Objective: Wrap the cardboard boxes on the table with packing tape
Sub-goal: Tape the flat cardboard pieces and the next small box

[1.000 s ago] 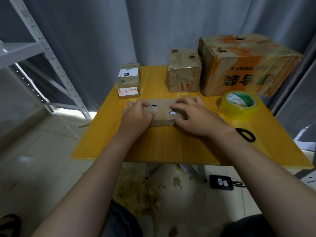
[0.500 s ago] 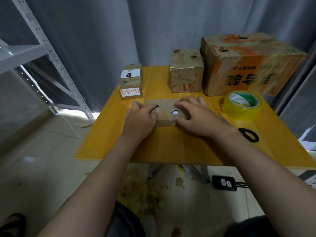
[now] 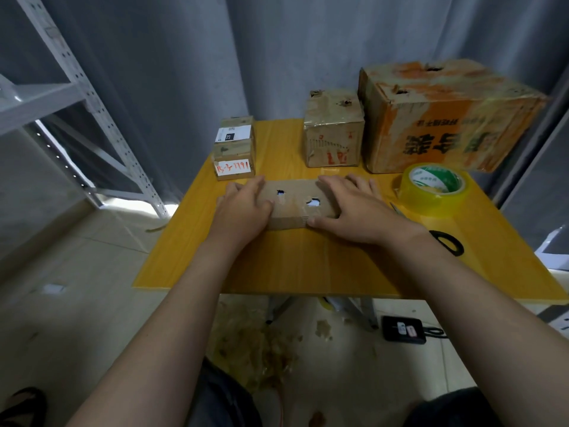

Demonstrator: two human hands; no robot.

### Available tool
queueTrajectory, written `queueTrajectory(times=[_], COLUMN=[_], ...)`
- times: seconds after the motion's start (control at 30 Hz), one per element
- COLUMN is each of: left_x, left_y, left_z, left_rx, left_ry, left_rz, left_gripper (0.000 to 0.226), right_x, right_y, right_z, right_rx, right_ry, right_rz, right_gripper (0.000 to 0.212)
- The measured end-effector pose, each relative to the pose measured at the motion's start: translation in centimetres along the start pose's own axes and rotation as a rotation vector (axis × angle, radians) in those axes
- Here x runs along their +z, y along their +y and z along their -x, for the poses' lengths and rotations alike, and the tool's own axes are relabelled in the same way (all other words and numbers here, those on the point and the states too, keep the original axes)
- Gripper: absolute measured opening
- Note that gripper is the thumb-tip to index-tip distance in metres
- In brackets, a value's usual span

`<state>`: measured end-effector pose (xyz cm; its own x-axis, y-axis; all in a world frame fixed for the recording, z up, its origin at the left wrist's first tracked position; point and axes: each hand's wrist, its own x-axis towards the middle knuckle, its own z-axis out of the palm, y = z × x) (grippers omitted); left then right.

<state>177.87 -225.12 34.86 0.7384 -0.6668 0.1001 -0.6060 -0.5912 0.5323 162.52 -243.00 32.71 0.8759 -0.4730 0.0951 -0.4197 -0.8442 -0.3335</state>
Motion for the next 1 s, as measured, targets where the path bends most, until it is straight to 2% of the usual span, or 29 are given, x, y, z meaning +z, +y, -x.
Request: queueTrajectory(times=[0.1, 0.13, 0.2, 0.27, 0.33, 0.4, 0.47, 0.53, 0.6, 0.67, 0.7, 0.77, 0.83, 0.9, 1.0], left_x=[-1.2, -1.5, -1.8, -1.5, -1.1, -1.1, -1.3, -1.5, -1.4, -1.4, -1.5, -1.9, -2.3, -2.8, -3.4], left_y=[0.3, 0.5, 1.2, 1.9, 1.8, 1.5, 1.2, 1.3, 1.6, 2.0, 2.2, 2.4, 2.3, 1.9, 1.3], left_z=[0.4, 0.5, 1.0, 1.5, 1.7, 1.4, 1.1, 1.2, 1.5, 2.0, 2.1, 2.0, 1.9, 1.8, 0.9], left_rx=[0.016, 0.003, -0.042, -0.104, -0.159, -0.141, -0.105, -0.098, -0.097, -0.095, -0.098, -0.092, -0.031, 0.078, 0.219], left_ry=[0.159, 0.16, 0.041, -0.153, -0.236, -0.182, -0.127, -0.156, -0.221, -0.28, -0.309, -0.359, -0.413, -0.499, -0.588], left_rz=[0.0, 0.049, 0.157, 0.261, 0.354, 0.289, 0.118, 0.032, -0.112, -0.264, -0.287, -0.285, -0.309, -0.321, -0.286], left_gripper=[0.032, 0.023, 0.019, 0.015, 0.01, 0.017, 0.028, 0.041, 0.068, 0.097, 0.108, 0.119, 0.12, 0.12, 0.116], right_x=[-0.2, -0.4, -0.8, -0.9, -1.0, -1.1, -1.6, -1.8, -1.7, -2.1, -2.3, -2.8, -2.9, -2.9, -3.0], right_y=[0.1, 0.0, -0.4, -1.1, -2.2, -3.4, -4.4, -5.4, -6.5, -6.9, -6.7, -6.0, -4.9, -3.9, -2.7], right_z=[-0.5, -0.8, -1.3, -1.5, -1.4, -1.0, -0.6, -0.3, 0.1, 0.5, 0.6, 0.7, 0.5, 0.2, -0.2], right_rx=[0.045, 0.074, 0.127, 0.161, 0.205, 0.251, 0.233, 0.155, 0.066, 0.018, 0.012, 0.015, 0.032, 0.035, 0.102], right_ry=[-0.059, -0.086, -0.117, -0.101, -0.06, -0.024, -0.019, -0.068, -0.185, -0.335, -0.371, -0.276, -0.053, 0.068, 0.009], right_rz=[0.036, 0.041, 0.052, 0.108, 0.205, 0.308, 0.298, 0.142, -0.148, -0.415, -0.468, -0.441, -0.341, -0.257, -0.123], right_gripper=[0.091, 0.092, 0.092, 0.086, 0.08, 0.071, 0.051, 0.03, 0.011, 0.02, 0.027, 0.029, 0.02, 0.012, 0.032])
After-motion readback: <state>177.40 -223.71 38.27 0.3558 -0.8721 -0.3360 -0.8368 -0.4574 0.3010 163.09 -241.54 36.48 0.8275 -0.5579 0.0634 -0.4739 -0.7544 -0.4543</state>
